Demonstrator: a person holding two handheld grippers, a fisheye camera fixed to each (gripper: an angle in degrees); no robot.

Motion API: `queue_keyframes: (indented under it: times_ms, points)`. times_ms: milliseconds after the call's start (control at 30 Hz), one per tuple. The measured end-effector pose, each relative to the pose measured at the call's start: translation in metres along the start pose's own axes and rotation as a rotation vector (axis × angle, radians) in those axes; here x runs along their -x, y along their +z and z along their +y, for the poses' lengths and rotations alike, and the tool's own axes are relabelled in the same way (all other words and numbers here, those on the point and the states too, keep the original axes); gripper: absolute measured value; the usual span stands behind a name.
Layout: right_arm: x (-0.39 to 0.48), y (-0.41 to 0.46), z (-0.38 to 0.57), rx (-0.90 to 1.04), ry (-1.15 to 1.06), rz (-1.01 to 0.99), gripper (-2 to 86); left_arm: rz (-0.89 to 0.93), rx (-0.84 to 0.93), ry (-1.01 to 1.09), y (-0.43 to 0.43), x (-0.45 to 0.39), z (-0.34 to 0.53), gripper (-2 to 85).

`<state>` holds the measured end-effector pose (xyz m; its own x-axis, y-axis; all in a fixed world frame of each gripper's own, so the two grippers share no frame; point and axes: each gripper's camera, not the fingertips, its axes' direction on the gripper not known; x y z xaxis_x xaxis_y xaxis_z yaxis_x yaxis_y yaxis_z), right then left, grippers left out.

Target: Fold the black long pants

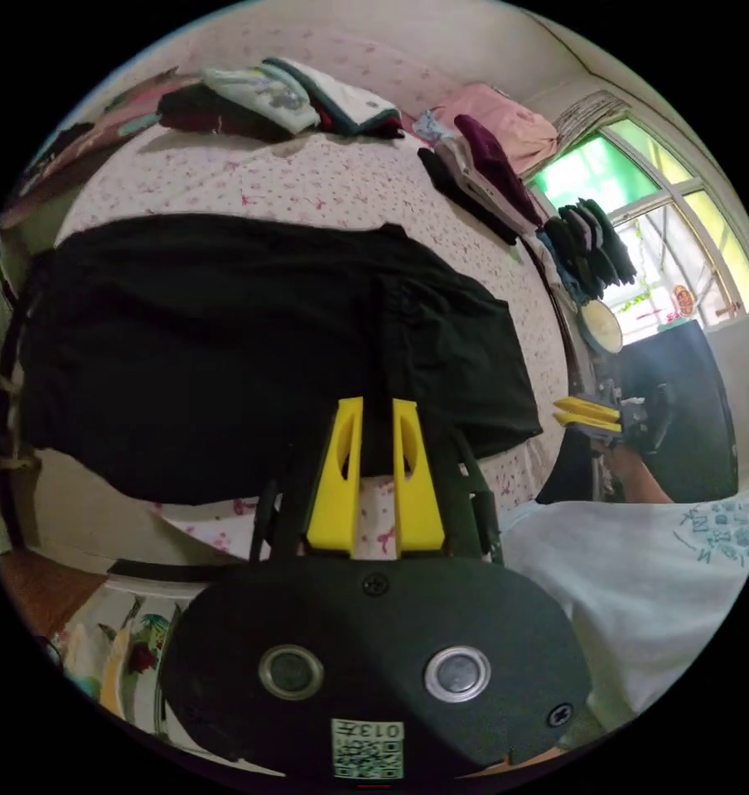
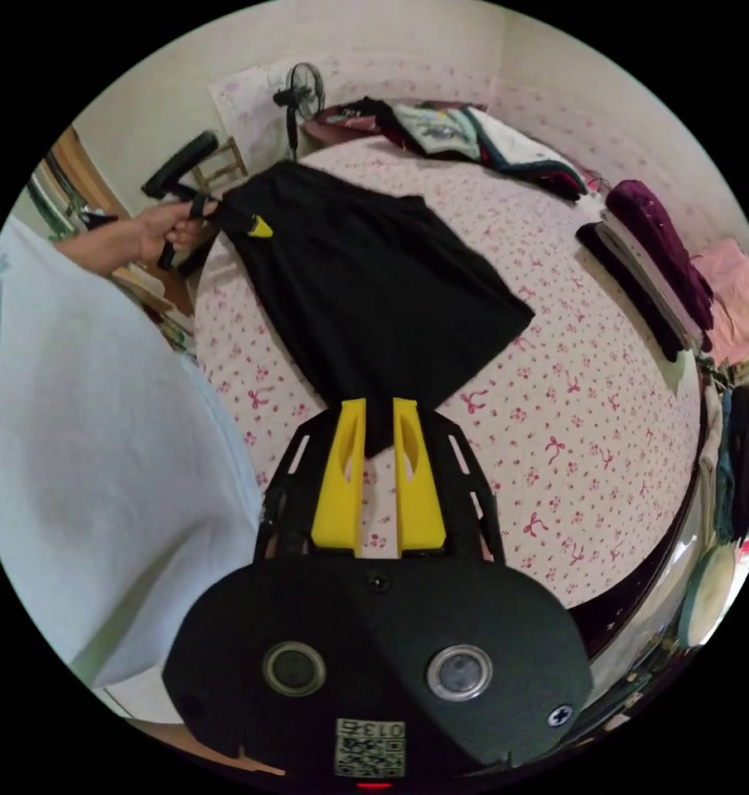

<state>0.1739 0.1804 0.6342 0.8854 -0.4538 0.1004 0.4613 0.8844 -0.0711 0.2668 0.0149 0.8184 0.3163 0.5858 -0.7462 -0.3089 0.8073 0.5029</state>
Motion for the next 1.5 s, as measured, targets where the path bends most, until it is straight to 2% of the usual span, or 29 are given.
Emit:
queue_keyframes:
  times_ms: [133, 267, 367, 533, 633, 733, 867, 1000, 1067, 1133, 1267, 1433, 1500]
  points:
    - [-0.01, -0.012, -0.012, -0.13, 0.066, 0.091, 5.2, -0.115, -0.102, 0.128, -0.019, -0.034, -0.006, 4.5]
    - [-0.018, 0.011, -0.043, -0.085, 0.07, 0.103, 3.4, -0.116, -0.032, 0.278, 0.013, -0.078, -0.037, 2.5]
    - [-0.027, 0.032, -0.074, -0.063, 0.066, 0.087, 2.5, -0.199, -0.018, 0.338, 0.033, -0.102, -0.059, 1.3]
    - [-0.052, 0.063, -0.107, -0.019, 0.106, 0.156, 0.9, -0.294, 0.091, 0.319, 0.057, -0.104, -0.078, 0.0]
    - [-0.068, 0.064, -0.102, -0.024, 0.155, 0.12, 0.5, -0.222, 0.06, 0.279, 0.051, -0.096, -0.078, -0.2]
    - [-0.073, 0.052, -0.093, -0.074, 0.227, 0.15, 0.3, -0.236, 0.019, 0.275, 0.037, -0.105, -0.078, -0.3]
    - [-0.057, 0.042, -0.094, -0.166, 0.153, 0.121, 0.2, -0.239, 0.002, 0.397, 0.033, -0.134, -0.084, -0.3]
    - [-0.044, 0.07, -0.111, -0.051, 0.088, 0.163, 0.1, -0.282, 0.052, 0.305, 0.055, -0.127, -0.101, -0.3]
    - [-0.047, 0.07, -0.11, -0.088, 0.107, 0.159, 0.1, -0.234, 0.039, 0.246, 0.053, -0.12, -0.104, -0.3]
    - [-0.058, 0.062, -0.11, -0.067, 0.173, 0.116, 0.2, -0.236, 0.034, 0.231, 0.048, -0.119, -0.1, -0.3]
    - [-0.055, 0.029, -0.091, -0.203, 0.211, 0.104, 0.2, -0.295, 0.001, 0.291, 0.025, -0.132, -0.077, -0.3]
    - [-0.002, 0.017, -0.061, -0.165, 0.038, -0.047, 0.2, -0.298, 0.089, 0.415, 0.02, -0.158, -0.041, -0.2]
    - [0.018, 0.018, -0.053, -0.137, -0.01, -0.097, 0.2, -0.357, 0.156, 0.429, 0.03, -0.164, -0.027, -0.2]
